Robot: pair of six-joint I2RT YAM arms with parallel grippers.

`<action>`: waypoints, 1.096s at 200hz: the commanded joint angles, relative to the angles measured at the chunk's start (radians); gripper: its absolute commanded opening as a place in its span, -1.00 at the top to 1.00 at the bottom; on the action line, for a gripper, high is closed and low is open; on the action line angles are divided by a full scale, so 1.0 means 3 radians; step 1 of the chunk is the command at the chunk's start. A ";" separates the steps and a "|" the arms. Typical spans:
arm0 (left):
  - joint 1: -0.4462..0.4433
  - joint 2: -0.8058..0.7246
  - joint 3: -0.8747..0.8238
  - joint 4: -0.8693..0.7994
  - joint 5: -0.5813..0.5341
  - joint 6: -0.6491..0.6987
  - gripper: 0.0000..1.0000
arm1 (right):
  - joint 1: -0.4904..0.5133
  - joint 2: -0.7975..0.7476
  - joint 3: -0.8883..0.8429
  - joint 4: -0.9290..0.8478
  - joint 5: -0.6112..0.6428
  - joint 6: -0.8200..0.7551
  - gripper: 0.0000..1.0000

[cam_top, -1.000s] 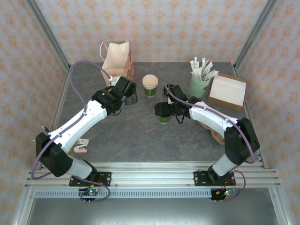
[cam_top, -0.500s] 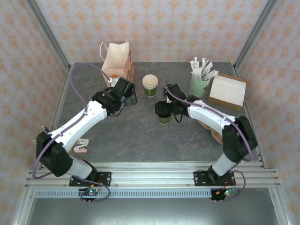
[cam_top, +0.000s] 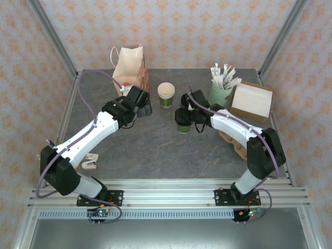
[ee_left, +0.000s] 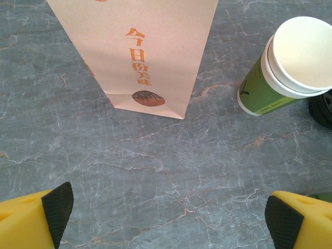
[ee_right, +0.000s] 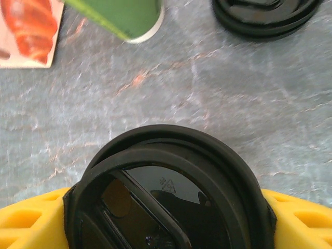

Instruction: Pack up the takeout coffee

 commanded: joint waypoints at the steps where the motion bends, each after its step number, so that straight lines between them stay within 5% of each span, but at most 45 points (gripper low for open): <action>1: 0.0024 -0.0043 -0.0045 0.0056 -0.0034 -0.0030 -1.00 | -0.0119 0.0130 0.0109 0.0215 0.0030 0.0091 -0.54; 126: 0.0026 0.0028 0.0030 0.0070 -0.0284 0.0063 -1.00 | -0.0563 0.1647 0.1848 0.0077 0.0684 0.0170 -0.62; 219: 0.0065 -0.0018 -0.0005 0.0071 -0.0303 0.0110 -1.00 | -0.0634 0.2725 0.3536 -0.0458 0.0674 0.0282 -0.67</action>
